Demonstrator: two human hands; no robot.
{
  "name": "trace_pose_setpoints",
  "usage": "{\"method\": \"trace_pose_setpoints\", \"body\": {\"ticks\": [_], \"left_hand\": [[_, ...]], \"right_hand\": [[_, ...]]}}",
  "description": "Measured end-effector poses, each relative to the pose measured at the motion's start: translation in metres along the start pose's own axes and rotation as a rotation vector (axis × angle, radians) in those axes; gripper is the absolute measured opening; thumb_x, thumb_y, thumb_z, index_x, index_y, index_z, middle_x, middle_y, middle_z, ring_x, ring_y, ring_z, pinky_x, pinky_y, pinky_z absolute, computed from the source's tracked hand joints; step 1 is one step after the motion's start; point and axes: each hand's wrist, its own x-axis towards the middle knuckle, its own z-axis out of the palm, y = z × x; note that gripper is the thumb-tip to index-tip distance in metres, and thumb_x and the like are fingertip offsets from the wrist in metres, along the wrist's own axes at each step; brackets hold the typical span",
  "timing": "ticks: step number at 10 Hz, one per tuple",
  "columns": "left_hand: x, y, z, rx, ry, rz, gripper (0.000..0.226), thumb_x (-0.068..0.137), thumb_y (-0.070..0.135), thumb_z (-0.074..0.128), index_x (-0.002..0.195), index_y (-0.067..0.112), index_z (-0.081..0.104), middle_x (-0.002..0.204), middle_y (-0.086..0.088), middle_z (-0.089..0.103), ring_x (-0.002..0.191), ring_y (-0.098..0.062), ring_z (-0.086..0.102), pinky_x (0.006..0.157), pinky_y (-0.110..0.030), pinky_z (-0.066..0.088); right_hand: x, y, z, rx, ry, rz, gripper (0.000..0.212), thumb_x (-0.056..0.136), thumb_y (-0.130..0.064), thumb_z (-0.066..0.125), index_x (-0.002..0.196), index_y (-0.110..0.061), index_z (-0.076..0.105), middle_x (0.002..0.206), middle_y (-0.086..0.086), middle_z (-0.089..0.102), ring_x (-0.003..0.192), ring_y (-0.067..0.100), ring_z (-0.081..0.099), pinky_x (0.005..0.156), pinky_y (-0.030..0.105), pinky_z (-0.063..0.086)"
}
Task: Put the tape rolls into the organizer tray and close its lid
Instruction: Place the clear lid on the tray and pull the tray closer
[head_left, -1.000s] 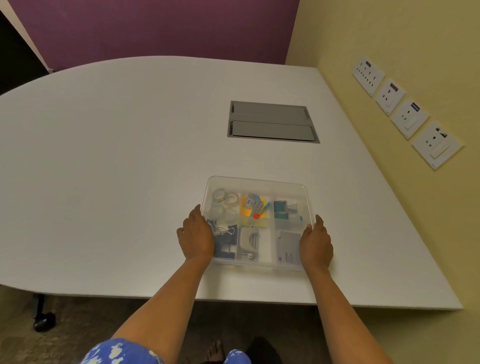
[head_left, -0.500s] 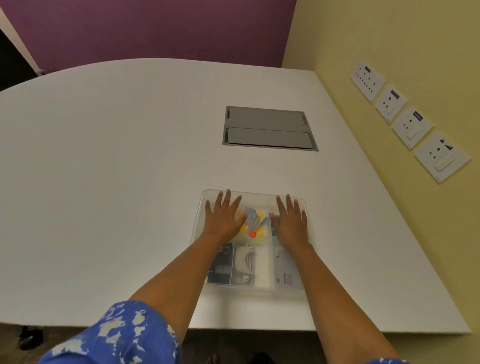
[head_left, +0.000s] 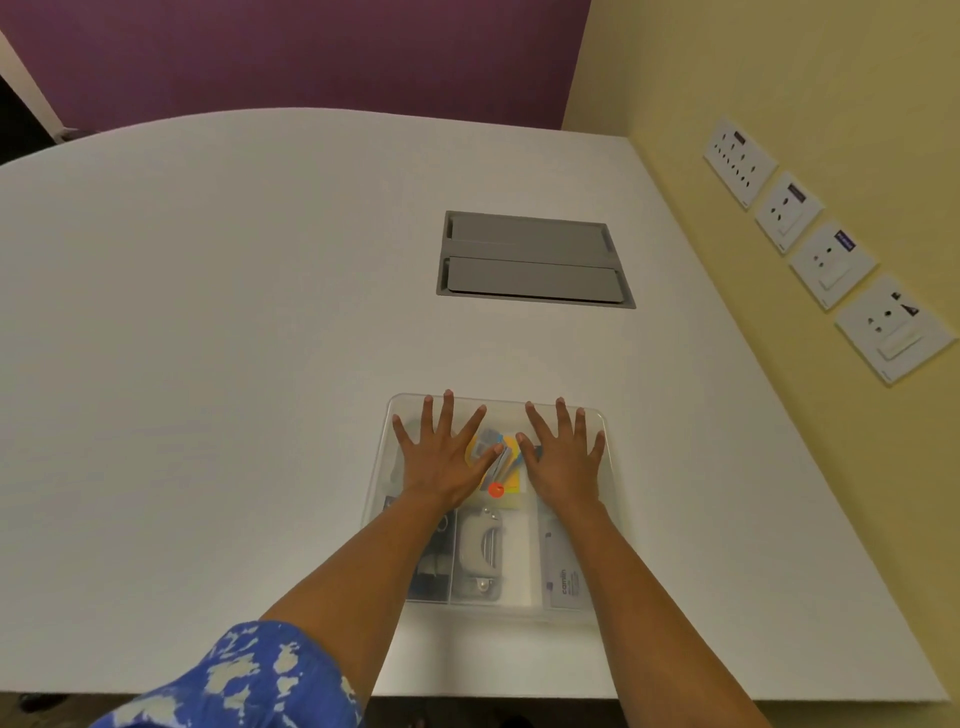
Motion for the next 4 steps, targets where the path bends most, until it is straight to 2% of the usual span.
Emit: {"method": "trace_pose_setpoints", "body": {"ticks": [1,2,3,4], "left_hand": [[0.001,-0.0001,0.0018,-0.007,0.006,-0.001,0.12,0.037,0.078,-0.046,0.147,0.041,-0.013,0.159,-0.003,-0.023,0.146,-0.032,-0.02,0.11,-0.065,-0.013],[0.0,0.0,0.0016,-0.004,0.0,-0.003,0.119,0.037,0.078,-0.047,0.146,0.042,-0.015,0.159,-0.003,-0.024,0.146,-0.032,-0.021,0.11,-0.065,-0.014],[-0.0031,0.0015,-0.0008,0.012,-0.005,0.004,0.117,0.038,0.076,-0.048,0.145,0.041,-0.018,0.159,-0.004,-0.025,0.146,-0.032,-0.021,0.11,-0.065,-0.014],[-0.004,0.0009,-0.0027,0.001,-0.013,0.011,0.118,0.038,0.074,-0.05,0.146,0.039,-0.018,0.159,-0.004,-0.025,0.146,-0.031,-0.021,0.111,-0.065,-0.013]], "right_hand": [[0.0012,-0.0007,0.0041,-0.002,0.021,0.008,0.056,0.098,-0.056,0.024,0.15,-0.042,0.01,0.163,0.002,0.006,0.151,0.029,0.0,0.119,0.056,0.001],[0.001,-0.0005,0.0045,-0.02,0.022,0.012,0.058,0.095,-0.06,0.013,0.15,-0.042,0.006,0.164,0.002,0.002,0.151,0.029,-0.002,0.119,0.056,0.0],[-0.0028,-0.0026,0.0059,-0.041,0.054,-0.003,0.097,0.065,-0.067,-0.038,0.15,-0.042,-0.001,0.164,0.002,-0.003,0.151,0.029,-0.003,0.119,0.056,0.0],[-0.0029,-0.0013,0.0069,-0.051,0.063,0.0,0.114,0.049,-0.065,-0.052,0.15,-0.041,-0.004,0.163,0.002,-0.006,0.151,0.029,-0.004,0.119,0.055,0.0]]}}
